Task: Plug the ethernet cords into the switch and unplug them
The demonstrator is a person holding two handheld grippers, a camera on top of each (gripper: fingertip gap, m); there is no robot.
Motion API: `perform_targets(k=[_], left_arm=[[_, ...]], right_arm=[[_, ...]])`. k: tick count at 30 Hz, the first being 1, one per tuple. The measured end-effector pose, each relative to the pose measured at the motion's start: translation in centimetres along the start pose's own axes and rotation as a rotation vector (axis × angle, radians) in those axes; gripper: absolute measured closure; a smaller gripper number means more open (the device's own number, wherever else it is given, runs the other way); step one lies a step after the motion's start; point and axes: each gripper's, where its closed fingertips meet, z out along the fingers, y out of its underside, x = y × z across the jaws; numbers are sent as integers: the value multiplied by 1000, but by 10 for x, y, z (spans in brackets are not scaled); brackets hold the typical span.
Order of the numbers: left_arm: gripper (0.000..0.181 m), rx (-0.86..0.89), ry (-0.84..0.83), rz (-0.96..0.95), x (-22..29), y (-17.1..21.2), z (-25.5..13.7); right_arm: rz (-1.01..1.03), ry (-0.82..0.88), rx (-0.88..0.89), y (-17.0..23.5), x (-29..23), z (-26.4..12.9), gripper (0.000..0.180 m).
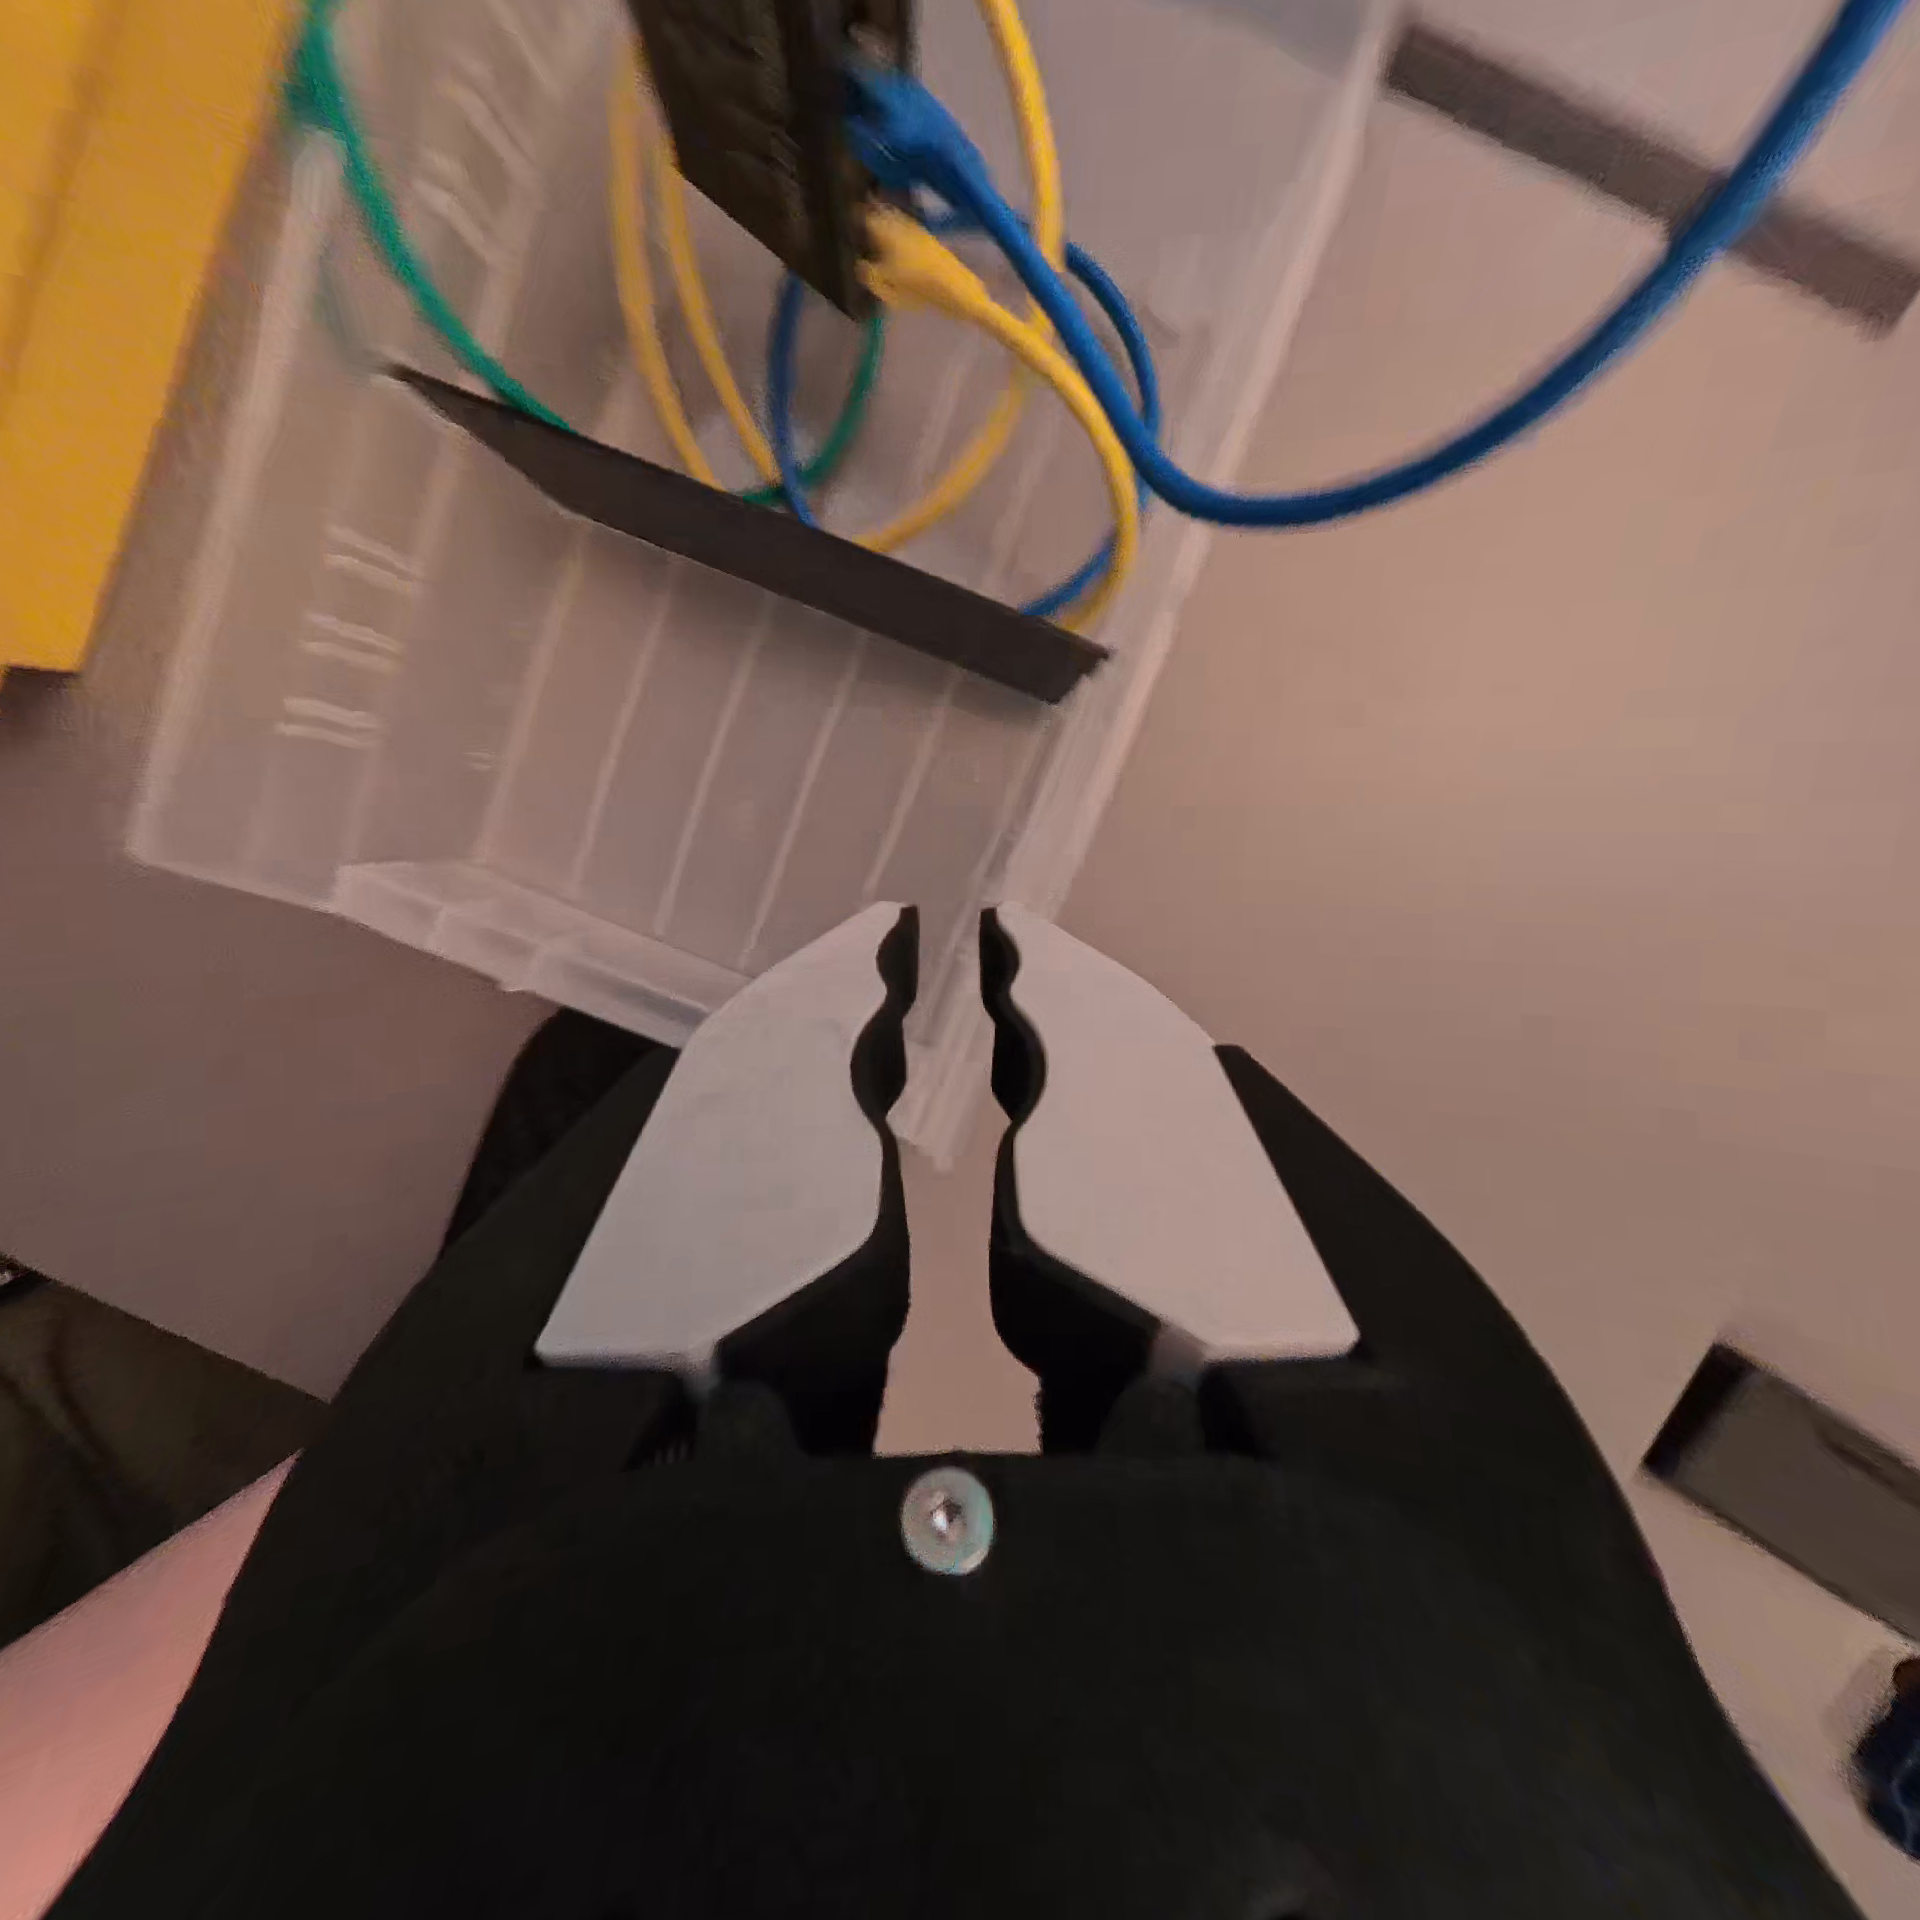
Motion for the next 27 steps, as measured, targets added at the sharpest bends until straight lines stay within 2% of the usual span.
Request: perform_targets(k=[4,9,15,18,22,27], left_arm=[[141,46,-29,-35,-12,19,-22],[140,72,-12,-54,-20,27,-28],[137,56,-10,-47,-22,22,-21],[135,48,-5,-7,-16,16,-18],[135,66,-19,21,-11,5,-17],[135,69,-23,50,-6,1,-15]], right_arm=[[-220,-81,80,-23,-69,-16,164],[-451,-226,65,-48,-164,-2,158],[-341,-308,13,-120,-251,50,149],[-299,-329,-81,-125,-274,79,148],[-190,-245,-245,-112,-273,119,145],[12,-210,-343,-108,-279,150,144]])
